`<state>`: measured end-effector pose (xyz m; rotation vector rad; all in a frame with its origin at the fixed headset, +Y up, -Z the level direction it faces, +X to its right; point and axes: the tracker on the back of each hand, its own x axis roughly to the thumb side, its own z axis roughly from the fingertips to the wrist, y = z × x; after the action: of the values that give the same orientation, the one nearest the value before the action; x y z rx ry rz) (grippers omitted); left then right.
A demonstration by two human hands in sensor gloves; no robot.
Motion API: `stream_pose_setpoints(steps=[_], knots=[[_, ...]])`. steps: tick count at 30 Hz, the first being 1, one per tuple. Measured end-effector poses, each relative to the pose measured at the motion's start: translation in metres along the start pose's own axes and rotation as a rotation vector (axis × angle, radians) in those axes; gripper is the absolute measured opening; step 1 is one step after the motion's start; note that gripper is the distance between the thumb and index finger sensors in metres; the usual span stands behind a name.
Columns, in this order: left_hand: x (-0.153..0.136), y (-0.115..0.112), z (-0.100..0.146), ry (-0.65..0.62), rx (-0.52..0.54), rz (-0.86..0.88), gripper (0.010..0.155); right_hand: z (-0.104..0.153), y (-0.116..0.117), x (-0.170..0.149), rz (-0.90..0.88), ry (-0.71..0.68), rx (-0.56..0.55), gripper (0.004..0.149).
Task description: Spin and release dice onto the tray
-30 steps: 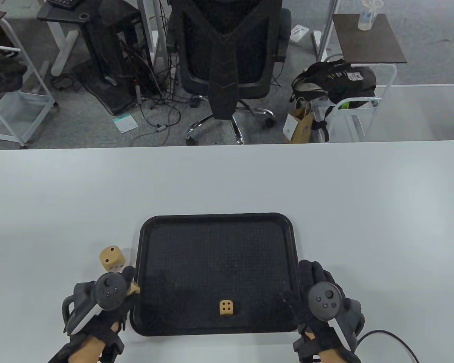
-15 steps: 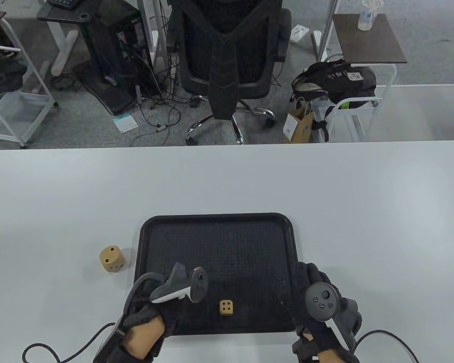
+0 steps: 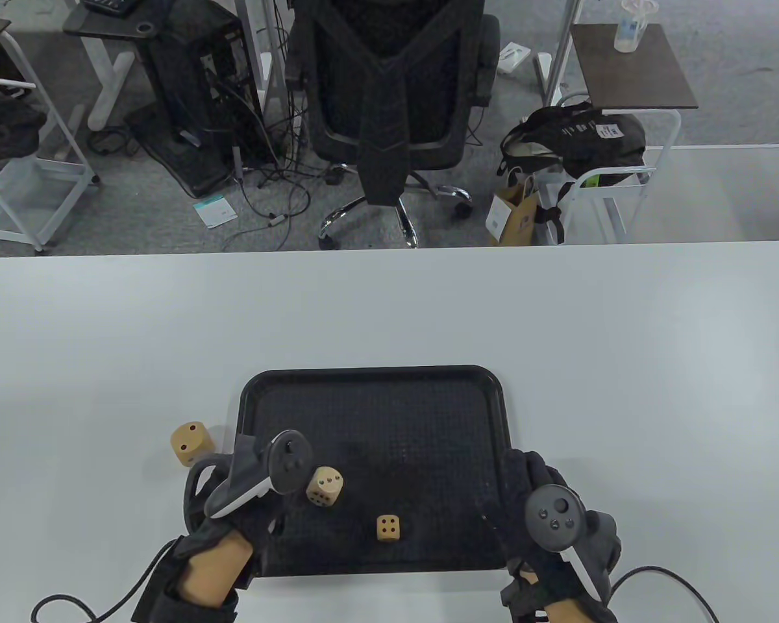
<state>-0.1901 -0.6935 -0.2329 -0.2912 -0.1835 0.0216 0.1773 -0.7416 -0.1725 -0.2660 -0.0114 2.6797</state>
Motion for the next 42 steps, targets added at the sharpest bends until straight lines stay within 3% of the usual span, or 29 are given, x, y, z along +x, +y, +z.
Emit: stream_pose_setpoints(steps=[8, 14, 20, 26, 35, 40, 42], knots=[[-0.024, 0.016, 0.024, -0.01, 0.158, 0.04, 0.071, 0.001, -0.001, -0.001, -0.001, 0.001, -0.02, 0.081], [-0.064, 0.018, 0.024, 0.063, 0.24, 0.087, 0.076, 0.001, -0.001, -0.001, -0.002, 0.0, -0.024, 0.081], [-0.112, 0.003, 0.012, 0.186, 0.203, 0.148, 0.081, 0.001, -0.001, -0.001, -0.002, -0.002, -0.026, 0.081], [-0.14, -0.017, 0.0, 0.26, 0.144, 0.166, 0.082, 0.001, -0.001, -0.001, 0.003, 0.004, -0.023, 0.081], [-0.154, -0.044, -0.02, 0.274, 0.037, 0.185, 0.084, 0.002, -0.001, 0.0, 0.007, 0.009, -0.022, 0.081], [-0.155, -0.057, -0.026, 0.278, 0.035, 0.158, 0.08, 0.002, -0.002, 0.0, 0.009, 0.014, -0.02, 0.081], [-0.155, -0.059, -0.025, 0.285, 0.08, 0.148, 0.078, 0.002, -0.002, 0.0, 0.011, 0.014, -0.02, 0.081]])
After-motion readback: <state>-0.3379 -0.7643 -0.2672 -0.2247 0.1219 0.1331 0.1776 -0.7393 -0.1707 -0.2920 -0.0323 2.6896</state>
